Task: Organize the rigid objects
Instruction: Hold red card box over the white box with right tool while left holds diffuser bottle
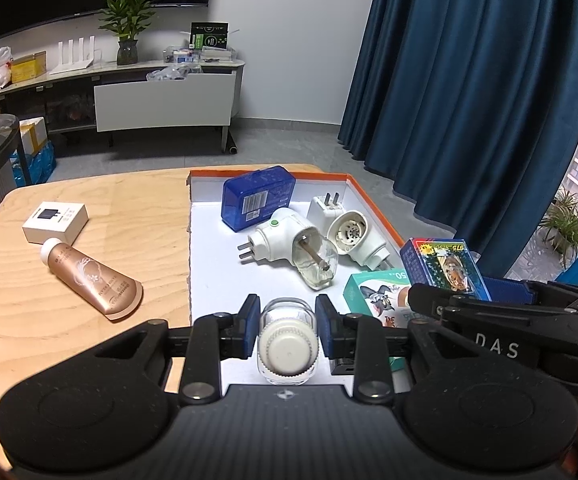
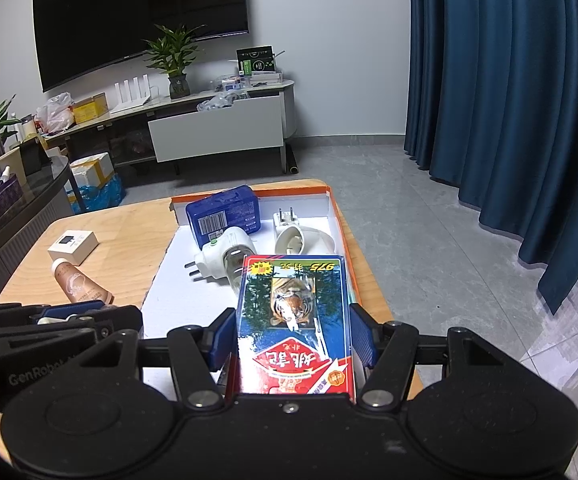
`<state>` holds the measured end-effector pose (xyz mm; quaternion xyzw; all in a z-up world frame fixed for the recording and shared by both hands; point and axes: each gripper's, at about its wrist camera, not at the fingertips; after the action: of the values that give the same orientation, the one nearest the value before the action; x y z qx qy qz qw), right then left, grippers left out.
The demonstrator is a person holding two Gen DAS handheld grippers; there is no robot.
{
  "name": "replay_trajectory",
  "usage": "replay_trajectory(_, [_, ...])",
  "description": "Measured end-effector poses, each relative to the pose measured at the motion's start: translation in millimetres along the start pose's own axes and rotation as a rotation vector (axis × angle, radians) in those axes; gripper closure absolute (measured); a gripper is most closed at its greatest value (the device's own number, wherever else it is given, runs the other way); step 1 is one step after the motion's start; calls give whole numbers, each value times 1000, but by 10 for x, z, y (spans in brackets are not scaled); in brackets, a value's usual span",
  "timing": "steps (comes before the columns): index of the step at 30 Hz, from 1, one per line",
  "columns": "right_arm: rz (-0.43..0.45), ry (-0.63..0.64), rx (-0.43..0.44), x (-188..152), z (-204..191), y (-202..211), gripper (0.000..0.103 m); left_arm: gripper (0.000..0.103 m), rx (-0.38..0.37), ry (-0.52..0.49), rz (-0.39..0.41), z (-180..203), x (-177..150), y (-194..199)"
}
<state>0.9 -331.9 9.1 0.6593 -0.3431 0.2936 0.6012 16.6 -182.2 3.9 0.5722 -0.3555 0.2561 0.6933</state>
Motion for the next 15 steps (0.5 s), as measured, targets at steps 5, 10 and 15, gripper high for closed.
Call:
replay_trajectory(5, [-2, 2, -3, 3, -4, -2, 32, 72, -1, -1, 1, 0, -2, 2])
replay_trajectory(10, [-1, 0, -3, 6, -2, -1, 32, 72, -2, -1, 1, 1, -2, 0])
replay_trajectory(15, [-2, 0, -2, 5, -2, -3, 32, 72, -4, 0, 1, 3, -3, 5])
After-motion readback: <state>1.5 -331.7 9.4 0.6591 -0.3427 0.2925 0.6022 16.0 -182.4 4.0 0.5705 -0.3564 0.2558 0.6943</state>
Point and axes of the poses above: each gripper's, at about its wrist camera, not at the fingertips, and y roughly against the way its jaws point, z to its right, x to its top, and after that the axes turned 4 degrees about x, right-handed
